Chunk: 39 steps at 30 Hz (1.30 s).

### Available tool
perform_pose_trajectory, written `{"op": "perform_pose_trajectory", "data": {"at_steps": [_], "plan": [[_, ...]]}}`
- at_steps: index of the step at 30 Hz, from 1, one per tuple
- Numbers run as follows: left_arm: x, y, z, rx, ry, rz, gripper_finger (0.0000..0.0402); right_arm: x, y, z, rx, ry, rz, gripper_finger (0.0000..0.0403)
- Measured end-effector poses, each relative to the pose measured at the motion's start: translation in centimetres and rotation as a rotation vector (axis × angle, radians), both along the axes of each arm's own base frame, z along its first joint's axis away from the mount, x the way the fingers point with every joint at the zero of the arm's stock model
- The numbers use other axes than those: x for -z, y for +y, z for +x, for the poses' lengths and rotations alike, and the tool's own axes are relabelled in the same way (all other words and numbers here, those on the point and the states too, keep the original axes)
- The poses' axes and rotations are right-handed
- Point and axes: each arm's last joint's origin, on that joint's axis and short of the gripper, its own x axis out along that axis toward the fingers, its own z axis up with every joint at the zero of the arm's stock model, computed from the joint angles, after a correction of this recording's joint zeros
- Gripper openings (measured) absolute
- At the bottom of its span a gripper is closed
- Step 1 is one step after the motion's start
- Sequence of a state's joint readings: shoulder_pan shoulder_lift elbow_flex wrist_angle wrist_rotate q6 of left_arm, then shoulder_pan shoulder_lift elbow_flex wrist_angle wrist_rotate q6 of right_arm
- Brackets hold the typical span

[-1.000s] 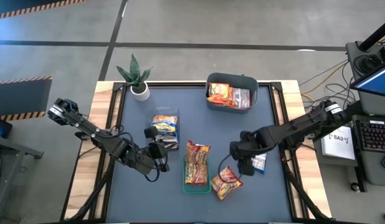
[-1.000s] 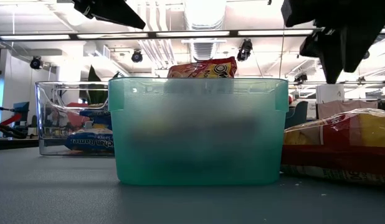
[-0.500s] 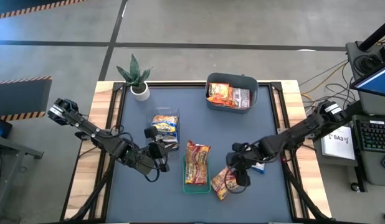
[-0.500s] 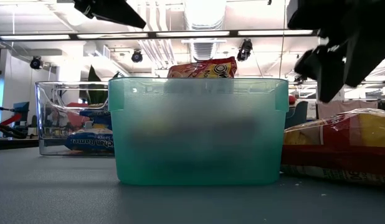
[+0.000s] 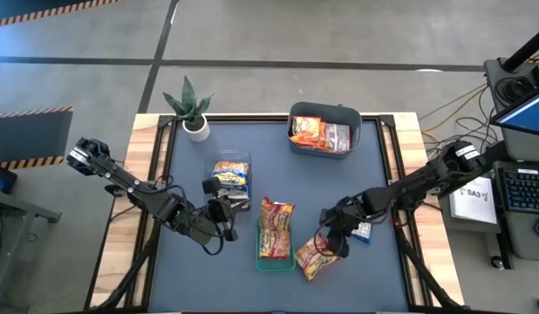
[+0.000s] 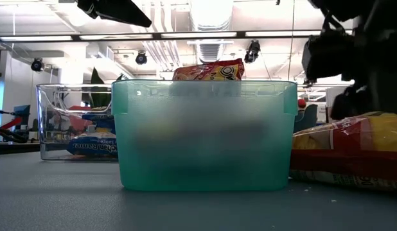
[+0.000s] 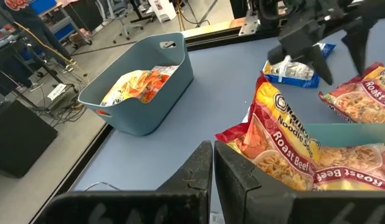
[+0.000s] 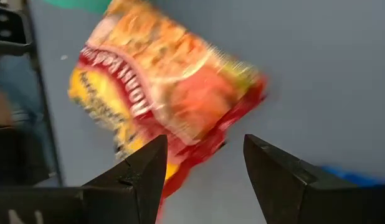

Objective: Sort Maruchan noodles
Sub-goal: Put the red noodle pack into the green bin

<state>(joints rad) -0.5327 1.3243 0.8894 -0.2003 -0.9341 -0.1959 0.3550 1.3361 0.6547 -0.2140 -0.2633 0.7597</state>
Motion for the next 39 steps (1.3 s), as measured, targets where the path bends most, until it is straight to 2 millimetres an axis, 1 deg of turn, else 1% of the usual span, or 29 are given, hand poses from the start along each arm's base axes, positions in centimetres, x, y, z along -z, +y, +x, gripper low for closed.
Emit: {"op": "perform_pose_trajectory", "data": {"at_steps": [3, 7, 10, 18, 26, 36, 39], "plan": [[-0.1, 0.0, 0.0, 0.0, -0.007, -0.004, 0.0, 0.0, 0.1, -0.1, 0.015, 0.036, 0.06, 0.0199], [-0.1, 0.0, 0.1, -0.001, -0.013, -0.007, 0.0, 0.4, 0.1, -0.1, 0.043, 0.06, 0.073, 0.0199], [-0.3, -0.1, 0.2, -0.001, -0.033, -0.02, 0.0, 0.8, 0.2, 0.2, 0.034, 0.046, 0.072, 0.0197], [-0.4, -0.1, 0.2, 0.001, -0.046, -0.025, 0.0, 2.0, 0.4, 1.2, 0.012, 0.016, 0.097, 0.0172], [-0.4, -0.1, 0.2, 0.001, -0.045, -0.025, 0.0, 1.9, 0.0, 1.5, 0.017, 0.002, 0.102, 0.0119], [-0.1, -0.2, 0.4, 0.001, -0.037, -0.019, 0.0, 1.9, -0.1, 1.4, -0.017, -0.007, 0.103, 0.0021], [0.1, -0.3, 0.5, 0.001, -0.028, -0.014, 0.0, 1.8, -0.2, 1.3, -0.042, -0.016, 0.091, 0.0011]]}}
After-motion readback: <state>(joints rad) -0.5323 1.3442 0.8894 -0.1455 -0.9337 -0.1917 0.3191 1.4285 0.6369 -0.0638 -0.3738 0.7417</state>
